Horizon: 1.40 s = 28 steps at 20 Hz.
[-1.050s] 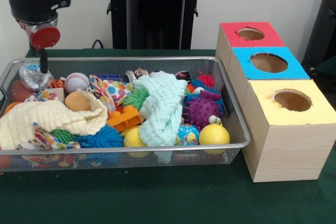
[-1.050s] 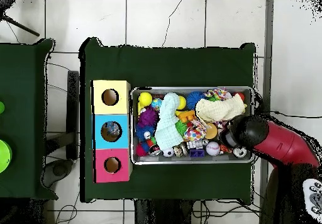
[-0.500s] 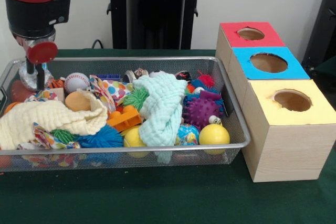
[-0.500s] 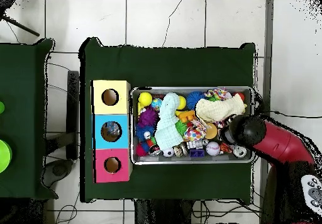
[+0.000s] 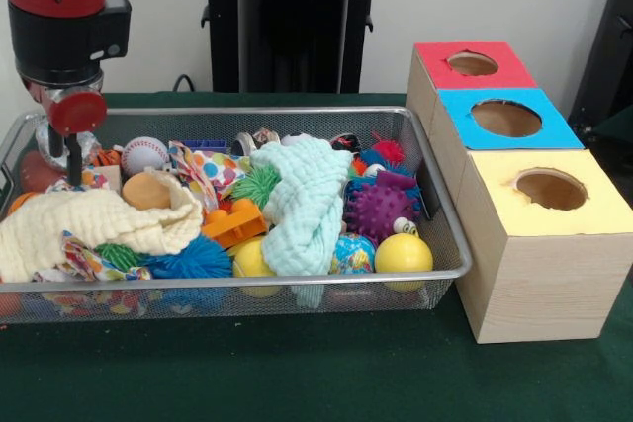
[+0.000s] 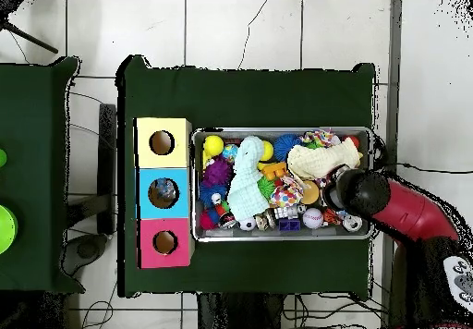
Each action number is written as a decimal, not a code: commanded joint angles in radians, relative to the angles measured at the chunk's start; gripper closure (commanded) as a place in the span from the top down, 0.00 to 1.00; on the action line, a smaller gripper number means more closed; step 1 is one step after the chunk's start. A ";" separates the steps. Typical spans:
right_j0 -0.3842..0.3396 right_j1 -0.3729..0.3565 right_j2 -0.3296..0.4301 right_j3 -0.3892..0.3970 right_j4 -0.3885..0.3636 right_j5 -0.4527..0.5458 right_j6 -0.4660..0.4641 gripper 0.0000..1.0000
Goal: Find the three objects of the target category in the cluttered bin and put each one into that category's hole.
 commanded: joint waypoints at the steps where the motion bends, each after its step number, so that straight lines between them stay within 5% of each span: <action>1: 0.002 -0.010 0.075 0.069 -0.018 0.007 -0.009 1.00; 14: 0.021 -0.087 0.009 0.024 -0.040 0.190 -0.064 1.00; 28: -0.063 -0.070 0.012 0.046 -0.072 0.191 -0.100 1.00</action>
